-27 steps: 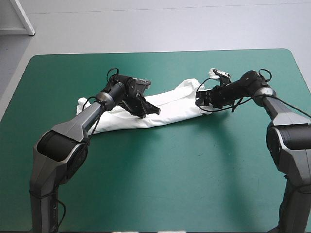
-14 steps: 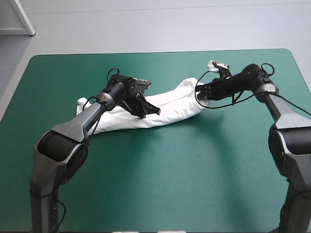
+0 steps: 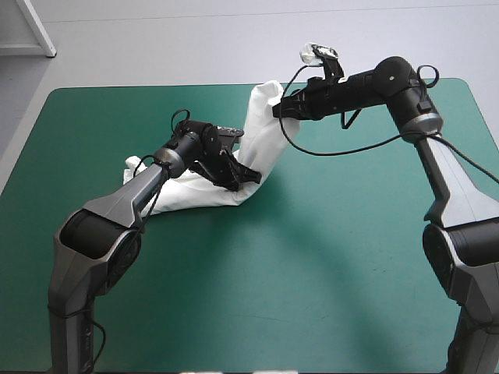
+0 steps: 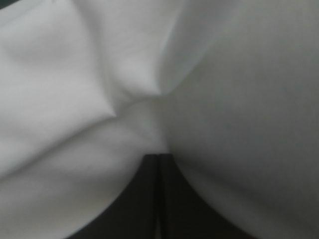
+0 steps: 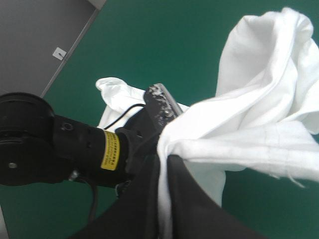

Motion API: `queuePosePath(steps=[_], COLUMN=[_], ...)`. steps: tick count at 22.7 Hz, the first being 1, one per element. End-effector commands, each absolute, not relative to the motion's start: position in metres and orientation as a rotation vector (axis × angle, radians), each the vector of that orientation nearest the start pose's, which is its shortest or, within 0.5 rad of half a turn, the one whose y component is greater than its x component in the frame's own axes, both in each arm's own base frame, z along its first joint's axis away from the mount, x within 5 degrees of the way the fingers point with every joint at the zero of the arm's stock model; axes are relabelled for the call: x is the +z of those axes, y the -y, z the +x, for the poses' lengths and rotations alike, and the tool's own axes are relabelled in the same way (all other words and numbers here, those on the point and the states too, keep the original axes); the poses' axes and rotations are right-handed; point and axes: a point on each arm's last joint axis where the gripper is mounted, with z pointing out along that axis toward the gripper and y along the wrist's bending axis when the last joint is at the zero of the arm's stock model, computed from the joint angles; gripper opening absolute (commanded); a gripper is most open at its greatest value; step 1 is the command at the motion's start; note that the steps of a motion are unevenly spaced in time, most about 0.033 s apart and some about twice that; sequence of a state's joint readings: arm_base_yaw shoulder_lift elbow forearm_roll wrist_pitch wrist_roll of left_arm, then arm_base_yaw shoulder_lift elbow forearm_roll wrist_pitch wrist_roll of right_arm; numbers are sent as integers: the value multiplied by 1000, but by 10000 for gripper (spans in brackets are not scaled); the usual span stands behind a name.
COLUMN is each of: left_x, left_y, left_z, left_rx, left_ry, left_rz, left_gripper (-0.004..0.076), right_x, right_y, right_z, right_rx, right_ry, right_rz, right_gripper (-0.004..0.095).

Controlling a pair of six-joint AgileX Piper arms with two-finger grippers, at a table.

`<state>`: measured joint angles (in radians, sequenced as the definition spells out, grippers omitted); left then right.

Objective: Fold the cloth

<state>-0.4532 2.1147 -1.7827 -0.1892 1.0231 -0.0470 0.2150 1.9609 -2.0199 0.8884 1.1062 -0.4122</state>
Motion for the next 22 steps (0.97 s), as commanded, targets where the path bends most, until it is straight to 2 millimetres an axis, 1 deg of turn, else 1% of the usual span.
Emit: queuePosePath(steps=[1,3,4,5,7,8,9,10,11,12,14,15,16,17,19,22], left_x=[241,243,249,260,293,313,339,350,362,371,381,383,389,390,387,375], left_y=[219,218,217,215,209,203,191,185,174,158,150,146,139,131,118,95], left_z=[399,398,398,396,389,384,373,367,357,345,334,329,317,305,288,262], left_rx=[-439,-434,-433,-429,-396,-366,-284,-239,-139,6,40,51,67,64,73,89], left_ry=[-2773,-2767,-2763,-2742,-2660,-2616,-2582,-2573,-2588,-2639,-2608,-2608,-2596,-2606,-2633,-2691], left_rz=[452,458,461,466,483,489,497,505,523,514,507,508,506,488,446,369], left_gripper=[-8,-8,-8,-8,-8,-8,-8,-8,-8,-8,-8,-8,-8,-8,-8,-8], right_x=[437,439,439,439,439,439,440,440,440,440,440,438,437,433,430,424], right_y=[-160,-162,-162,-162,-162,-162,-162,-163,-166,-170,-178,-183,-194,-205,-219,-243], right_z=[389,387,387,387,387,387,387,386,385,384,382,381,379,378,376,374], right_rx=[1068,1069,1069,1068,1069,1074,1083,1086,1089,1092,1102,1110,1121,1130,1142,1153], right_ry=[-2055,-2046,-2049,-2051,-2052,-2052,-2049,-2048,-2046,-2039,-2036,-2036,-2029,-2026,-2010,-1981], right_rz=[-546,-548,-548,-550,-551,-552,-550,-553,-558,-562,-578,-588,-601,-614,-623,-649], right_gripper=[-18,-18,-18,-18,-18,-18,-18,-18,-18,-18,-18,-18,-18,-18,-18,-18])
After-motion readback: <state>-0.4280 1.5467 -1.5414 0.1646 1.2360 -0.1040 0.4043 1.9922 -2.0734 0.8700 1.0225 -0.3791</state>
